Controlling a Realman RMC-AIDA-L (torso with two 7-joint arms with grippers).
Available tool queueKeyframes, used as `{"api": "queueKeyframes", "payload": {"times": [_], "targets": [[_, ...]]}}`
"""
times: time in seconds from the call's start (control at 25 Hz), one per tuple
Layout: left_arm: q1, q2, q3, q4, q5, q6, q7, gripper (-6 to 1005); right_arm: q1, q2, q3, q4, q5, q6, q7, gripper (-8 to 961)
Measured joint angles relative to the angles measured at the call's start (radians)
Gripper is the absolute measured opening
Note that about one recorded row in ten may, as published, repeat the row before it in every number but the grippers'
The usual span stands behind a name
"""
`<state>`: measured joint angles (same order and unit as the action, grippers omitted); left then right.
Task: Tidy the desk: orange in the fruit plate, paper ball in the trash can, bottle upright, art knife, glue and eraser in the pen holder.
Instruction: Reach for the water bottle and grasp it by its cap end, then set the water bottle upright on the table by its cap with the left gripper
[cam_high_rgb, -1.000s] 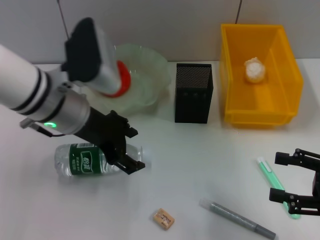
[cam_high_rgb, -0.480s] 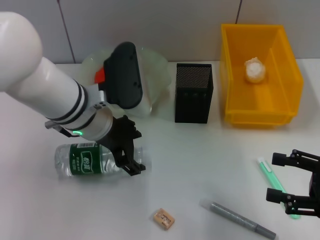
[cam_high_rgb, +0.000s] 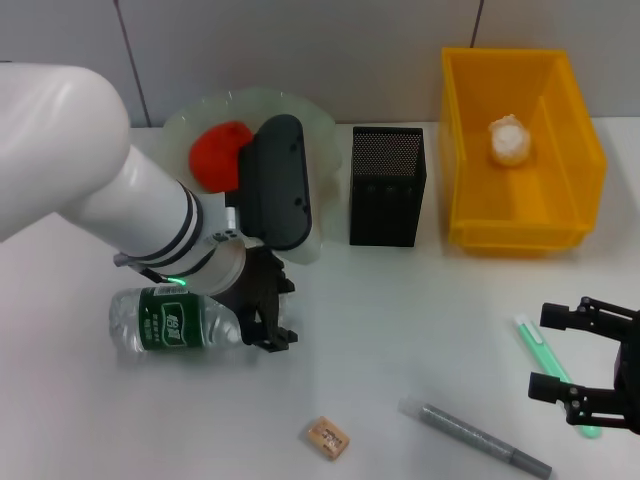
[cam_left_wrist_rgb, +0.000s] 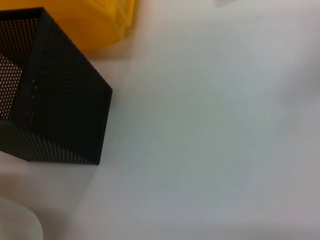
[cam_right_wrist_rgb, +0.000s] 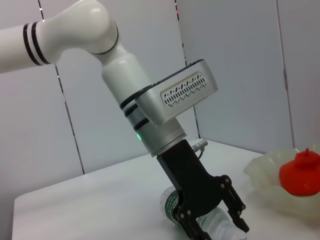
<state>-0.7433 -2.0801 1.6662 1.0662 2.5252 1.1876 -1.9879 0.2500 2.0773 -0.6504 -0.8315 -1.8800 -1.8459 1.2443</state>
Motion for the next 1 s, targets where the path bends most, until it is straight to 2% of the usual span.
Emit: {"api": "queueKeyframes", "payload": {"times": [0.2, 0.24, 0.44, 0.72, 0.84, 0.92, 0.96, 1.0], "targets": [[-0.004, 0.0, 0.049, -0.01, 0.024, -0.042, -0.027, 701, 0.0, 0.0, 0.0, 0.0, 0.006, 0.001, 0.0, 840], [-0.005, 0.0, 0.08, -0.014, 0.041, -0.065, -0.047, 683, 0.001, 0.0, 0.0, 0.0, 0.006, 0.001, 0.0, 840], [-0.006, 0.0, 0.085, -0.021, 0.042, -0.087, -0.055, 449, 0.003, 0.0, 0.0, 0.0, 0.007, 0.013, 0.0, 840], [0.03, 0.0, 0.057, 0.024, 0.038, -0.087, -0.055, 438, 0.01, 0.0, 0.0, 0.0, 0.007, 0.025, 0.004, 840], [0.089, 0.005, -0.014, 0.101, 0.024, -0.081, -0.052, 442, 0.014, 0.0, 0.0, 0.003, 0.007, 0.027, 0.006, 840], [0.089, 0.005, -0.014, 0.101, 0.024, -0.081, -0.052, 444, 0.016, 0.0, 0.0, 0.003, 0.007, 0.027, 0.006, 840], [0.139, 0.009, -0.076, 0.162, -0.012, -0.066, -0.039, 445, 0.018, 0.0, 0.0, 0.003, 0.007, 0.027, 0.006, 840], [0.148, 0.009, -0.089, 0.171, -0.022, -0.062, -0.035, 447, 0.019, 0.0, 0.0, 0.003, 0.007, 0.027, 0.006, 840]]}}
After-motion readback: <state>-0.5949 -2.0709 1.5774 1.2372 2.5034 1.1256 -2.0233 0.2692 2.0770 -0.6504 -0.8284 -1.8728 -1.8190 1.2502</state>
